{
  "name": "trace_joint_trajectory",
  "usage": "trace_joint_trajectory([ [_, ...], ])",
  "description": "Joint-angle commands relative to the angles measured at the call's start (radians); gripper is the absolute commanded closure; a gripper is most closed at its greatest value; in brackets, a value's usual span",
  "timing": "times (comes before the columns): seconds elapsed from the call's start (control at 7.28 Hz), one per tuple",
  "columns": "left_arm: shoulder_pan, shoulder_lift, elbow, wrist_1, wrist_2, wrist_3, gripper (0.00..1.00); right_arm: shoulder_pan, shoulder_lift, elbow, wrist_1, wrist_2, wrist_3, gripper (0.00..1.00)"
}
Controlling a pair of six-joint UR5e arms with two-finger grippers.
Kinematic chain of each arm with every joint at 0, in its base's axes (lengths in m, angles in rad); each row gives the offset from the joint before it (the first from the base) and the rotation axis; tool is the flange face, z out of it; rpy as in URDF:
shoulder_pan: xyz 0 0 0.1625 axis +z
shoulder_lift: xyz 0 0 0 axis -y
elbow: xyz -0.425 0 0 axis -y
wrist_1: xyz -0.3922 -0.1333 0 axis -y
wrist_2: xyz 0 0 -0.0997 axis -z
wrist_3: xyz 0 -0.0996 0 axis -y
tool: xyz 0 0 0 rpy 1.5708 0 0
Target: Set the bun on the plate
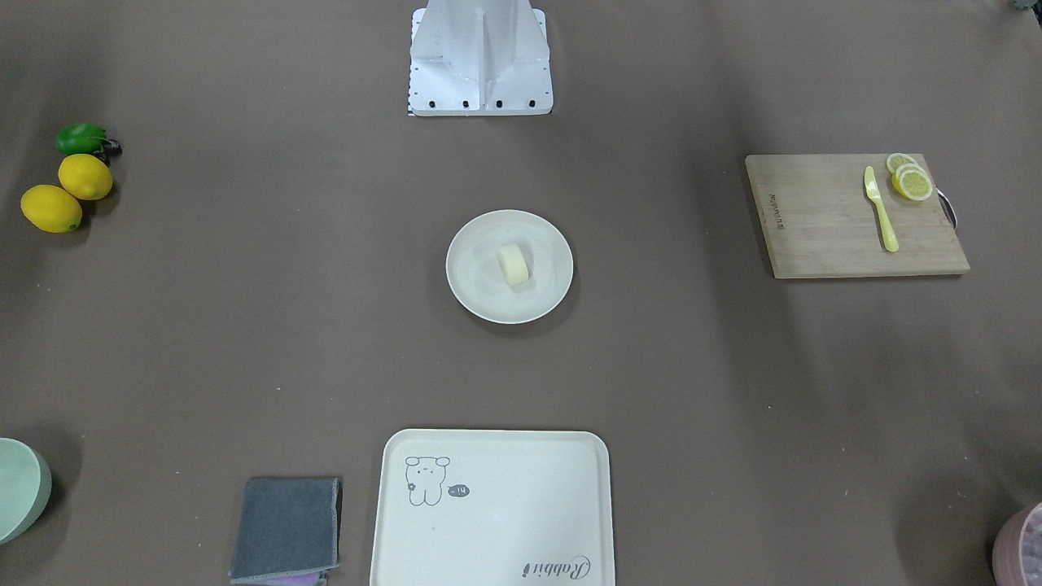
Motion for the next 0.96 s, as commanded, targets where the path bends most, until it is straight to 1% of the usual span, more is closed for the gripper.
trace_joint_trajectory([
  [0.0,-0.002,0.001,-0.011,0.014,0.0,-0.006,0.03,0.0,-0.004,0.001,0.004,-0.006,-0.001,0.0],
  [0.27,-0.002,0.004,-0.028,0.006,0.001,-0.209,0.03,0.0,-0.022,0.001,0.006,-0.004,0.003,0.0],
  [0.82,-0.004,0.014,-0.045,0.003,0.001,-0.207,0.03,0.0,-0.024,0.001,0.006,0.0,0.016,0.0],
])
